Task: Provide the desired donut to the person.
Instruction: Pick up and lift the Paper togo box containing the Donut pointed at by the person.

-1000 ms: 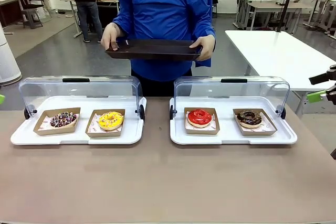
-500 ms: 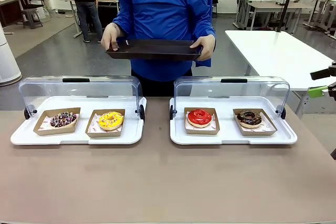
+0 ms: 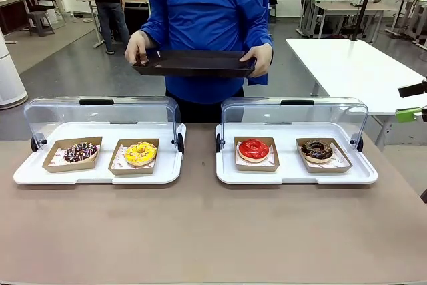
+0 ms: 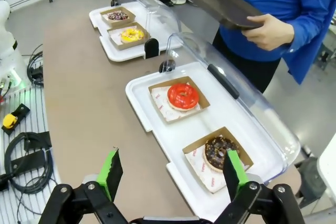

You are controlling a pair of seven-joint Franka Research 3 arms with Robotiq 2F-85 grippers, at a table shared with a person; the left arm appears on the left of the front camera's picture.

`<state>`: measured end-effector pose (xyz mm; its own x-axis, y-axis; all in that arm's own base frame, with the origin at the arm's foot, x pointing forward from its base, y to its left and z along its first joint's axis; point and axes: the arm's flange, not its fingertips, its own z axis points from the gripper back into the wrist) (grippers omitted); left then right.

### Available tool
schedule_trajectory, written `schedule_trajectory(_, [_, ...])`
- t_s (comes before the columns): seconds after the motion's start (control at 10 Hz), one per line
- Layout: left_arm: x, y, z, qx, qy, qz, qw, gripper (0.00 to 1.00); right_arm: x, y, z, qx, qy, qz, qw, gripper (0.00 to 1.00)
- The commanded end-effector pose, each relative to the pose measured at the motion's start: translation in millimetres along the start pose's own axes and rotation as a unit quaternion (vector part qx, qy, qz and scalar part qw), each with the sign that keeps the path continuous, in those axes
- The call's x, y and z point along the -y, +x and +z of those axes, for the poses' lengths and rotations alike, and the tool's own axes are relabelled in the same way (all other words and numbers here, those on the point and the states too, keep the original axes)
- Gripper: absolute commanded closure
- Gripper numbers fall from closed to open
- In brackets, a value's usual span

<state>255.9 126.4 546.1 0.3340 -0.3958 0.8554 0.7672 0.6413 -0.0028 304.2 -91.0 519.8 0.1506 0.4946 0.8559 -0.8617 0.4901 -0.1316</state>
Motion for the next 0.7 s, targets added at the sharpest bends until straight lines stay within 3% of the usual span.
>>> schedule_trajectory(0.0, [106,-89,-80,0.021,0.015,-0.012,1.000,0.00,-32,-16,-18,0.021,-0.015,0.001,1.000,0.00])
schedule_trajectory(0.1, [106,-88,-85,0.022,0.014,-0.037,0.999,0.00,-34,-16,-24,0.018,-0.008,-0.002,1.000,0.00])
schedule_trajectory(0.2, [1,2,-1,0.009,0.003,-0.002,1.000,0.00,0,1,1,0.007,-0.003,-0.001,1.000,0.00])
schedule_trajectory(0.6, [1,2,-1,0.009,0.003,-0.002,1.000,0.00,0,1,1,0.007,-0.003,-0.001,1.000,0.00])
